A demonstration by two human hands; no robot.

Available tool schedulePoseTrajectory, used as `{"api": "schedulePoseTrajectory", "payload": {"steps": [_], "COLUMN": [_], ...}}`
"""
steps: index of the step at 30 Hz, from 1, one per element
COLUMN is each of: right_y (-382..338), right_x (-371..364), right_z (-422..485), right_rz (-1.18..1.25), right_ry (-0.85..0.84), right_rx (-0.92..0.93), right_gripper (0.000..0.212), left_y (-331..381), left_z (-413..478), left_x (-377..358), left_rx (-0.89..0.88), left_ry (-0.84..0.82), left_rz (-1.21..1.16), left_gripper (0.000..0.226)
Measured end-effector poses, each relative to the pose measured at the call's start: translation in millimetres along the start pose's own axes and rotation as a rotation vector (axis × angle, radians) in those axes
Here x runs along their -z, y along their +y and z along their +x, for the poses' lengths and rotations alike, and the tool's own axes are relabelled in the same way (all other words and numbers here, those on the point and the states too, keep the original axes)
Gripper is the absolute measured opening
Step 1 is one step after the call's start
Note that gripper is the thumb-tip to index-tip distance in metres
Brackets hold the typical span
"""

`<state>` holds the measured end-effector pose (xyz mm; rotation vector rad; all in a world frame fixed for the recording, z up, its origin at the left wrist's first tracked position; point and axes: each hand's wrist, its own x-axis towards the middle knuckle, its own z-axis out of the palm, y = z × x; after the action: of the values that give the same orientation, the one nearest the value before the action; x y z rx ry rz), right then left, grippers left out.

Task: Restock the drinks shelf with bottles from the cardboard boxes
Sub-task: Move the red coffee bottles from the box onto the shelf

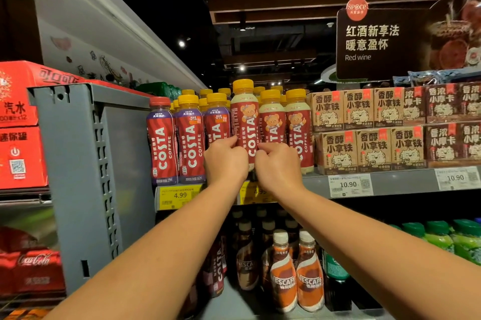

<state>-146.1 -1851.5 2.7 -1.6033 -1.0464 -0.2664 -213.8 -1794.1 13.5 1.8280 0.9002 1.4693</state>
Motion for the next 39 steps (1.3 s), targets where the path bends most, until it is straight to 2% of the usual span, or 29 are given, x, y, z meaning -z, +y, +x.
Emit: {"api": "schedulePoseTrajectory", "payload": {"steps": [21, 27, 31, 35, 39], "right_y": [-10.5, -6.7, -3.8, 0.0, 6.7], "right_x": [-1.2, -0.2, -5.8, -10.6, -14.1], "right_z": [-5.2, -6.3, 0.0, -3.9, -6.4], "right_rz": [0.000, 0.029, 0.037, 0.077, 0.015], "right_ry": [-0.051, -0.092, -0.071, -0.100, -0.106], "right_rx": [-0.028, 0.008, -0.008, -0.030, 0.002], "right_gripper": [0.032, 0.031, 0.041, 0.047, 0.047], "left_y": [1.6, 0.2, 1.7, -6.5, -10.3], "left_z": [-5.7, -3.8, -2.4, -6.4, -12.2], "left_x": [-7.8, -3.0, 1.3, -1.1, -2.1], "left_rx": [0.069, 0.092, 0.095, 0.097, 0.062], "left_ry": [-0.112, -0.142, -0.180, -0.197, -0.169], "left_rz": [-0.210, -0.273, -0.343, -0.365, -0.275], "left_gripper": [0.037, 0.048, 0.039, 0.038, 0.051]}}
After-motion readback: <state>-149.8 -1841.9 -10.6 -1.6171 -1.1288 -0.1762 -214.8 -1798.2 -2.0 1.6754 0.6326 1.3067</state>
